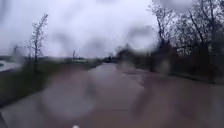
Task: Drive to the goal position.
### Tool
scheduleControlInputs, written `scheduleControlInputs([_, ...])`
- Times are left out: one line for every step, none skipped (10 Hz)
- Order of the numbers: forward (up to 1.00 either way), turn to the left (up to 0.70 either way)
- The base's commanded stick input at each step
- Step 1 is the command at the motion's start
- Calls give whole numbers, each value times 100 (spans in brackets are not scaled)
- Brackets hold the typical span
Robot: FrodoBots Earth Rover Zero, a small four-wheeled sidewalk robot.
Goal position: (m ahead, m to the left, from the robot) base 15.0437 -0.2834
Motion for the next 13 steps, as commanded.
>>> scheduleControlInputs([70,0])
scheduleControlInputs([70,0])
scheduleControlInputs([70,0])
scheduleControlInputs([70,0])
scheduleControlInputs([70,0])
scheduleControlInputs([70,0])
scheduleControlInputs([70,0])
scheduleControlInputs([70,0])
scheduleControlInputs([70,0])
scheduleControlInputs([70,0])
scheduleControlInputs([70,0])
scheduleControlInputs([70,0])
scheduleControlInputs([70,0])
